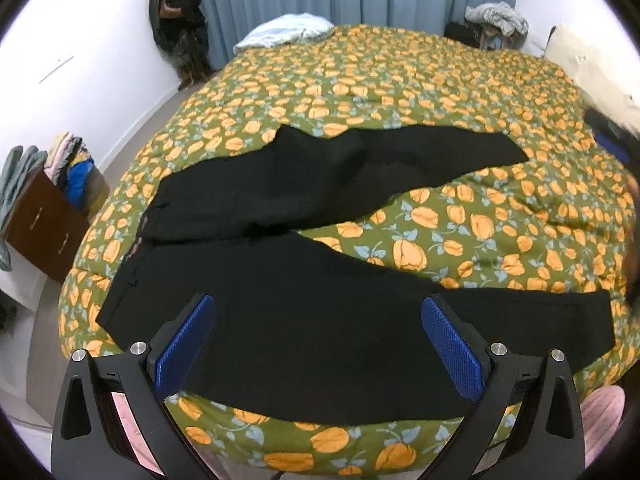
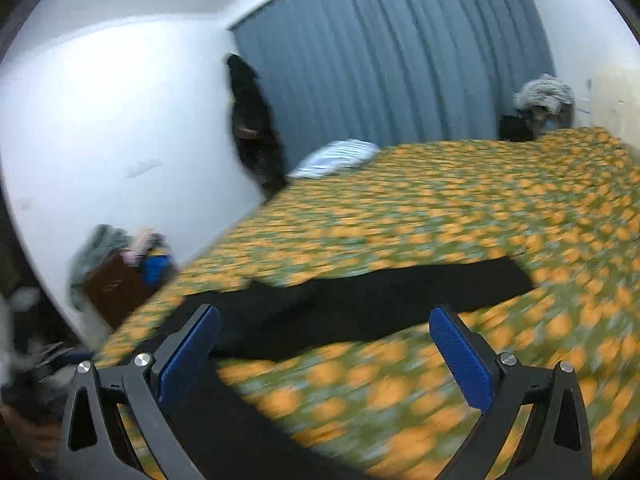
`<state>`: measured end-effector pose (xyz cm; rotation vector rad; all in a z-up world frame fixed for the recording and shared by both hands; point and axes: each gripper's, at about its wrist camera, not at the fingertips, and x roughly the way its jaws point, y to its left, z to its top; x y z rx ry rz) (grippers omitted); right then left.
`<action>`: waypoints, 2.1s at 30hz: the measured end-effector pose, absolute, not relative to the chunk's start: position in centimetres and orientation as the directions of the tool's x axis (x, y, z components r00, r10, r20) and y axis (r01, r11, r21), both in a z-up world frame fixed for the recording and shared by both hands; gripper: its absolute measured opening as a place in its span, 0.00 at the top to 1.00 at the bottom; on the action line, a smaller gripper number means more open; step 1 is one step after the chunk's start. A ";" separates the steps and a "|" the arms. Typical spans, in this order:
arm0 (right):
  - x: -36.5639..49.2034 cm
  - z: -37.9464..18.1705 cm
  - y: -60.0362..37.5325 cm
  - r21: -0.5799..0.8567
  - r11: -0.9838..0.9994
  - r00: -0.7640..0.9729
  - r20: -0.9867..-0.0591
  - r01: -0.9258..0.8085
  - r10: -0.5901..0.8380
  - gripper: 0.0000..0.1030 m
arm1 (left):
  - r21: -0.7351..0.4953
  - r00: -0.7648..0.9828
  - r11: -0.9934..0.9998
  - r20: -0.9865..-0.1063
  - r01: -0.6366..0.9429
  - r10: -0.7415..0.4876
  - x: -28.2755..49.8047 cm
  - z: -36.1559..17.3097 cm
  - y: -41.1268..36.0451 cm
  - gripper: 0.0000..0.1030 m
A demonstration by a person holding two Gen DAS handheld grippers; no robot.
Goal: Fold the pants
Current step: 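Grasp the hem of one black trouser leg with the right gripper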
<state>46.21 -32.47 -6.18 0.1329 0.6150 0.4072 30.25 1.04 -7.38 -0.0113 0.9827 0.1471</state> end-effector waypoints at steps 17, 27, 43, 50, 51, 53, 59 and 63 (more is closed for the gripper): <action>76.7 -23.9 -50.9 0.255 0.931 0.470 -0.876 0.260 0.109 0.00 | 0.088 0.332 0.980 -0.932 -0.178 0.144 32.0 -16.0 1.2 0.00; 78.6 -29.7 -50.2 0.384 0.885 0.430 -0.868 0.264 0.248 0.33 | 0.114 0.282 0.985 -0.948 -0.133 0.147 32.7 -17.9 -1.4 0.00; 75.1 -26.4 -51.9 -0.012 0.987 0.508 -0.856 0.157 -0.091 0.87 | 0.119 0.308 0.990 -0.941 -0.080 0.138 31.9 -16.7 -4.2 0.00; 71.8 -25.3 -53.7 0.064 0.952 0.540 -0.834 0.298 -0.112 0.40 | 0.092 0.286 0.976 -0.947 -0.199 0.148 32.4 -16.9 0.7 0.00; 70.2 -23.7 -53.8 0.076 0.950 0.589 -0.799 0.301 -0.123 0.40 | 0.099 0.305 0.964 -0.936 -0.246 0.174 32.8 -16.7 2.5 0.00; 68.0 -21.3 -53.7 0.093 0.950 0.637 -0.761 0.297 -0.125 0.36 | 0.125 0.342 0.937 -0.909 -0.326 0.240 33.8 -16.8 5.8 0.00; 54.9 -16.1 -49.2 0.175 0.980 0.697 -0.715 0.098 0.058 0.24 | 0.335 0.134 0.788 -0.877 -0.517 0.461 35.4 -24.3 17.9 0.00; 42.5 -17.7 -44.1 0.275 0.961 0.600 -0.775 0.034 0.200 0.15 | 0.298 0.162 0.786 -0.881 -0.542 0.445 33.4 -24.8 19.7 0.00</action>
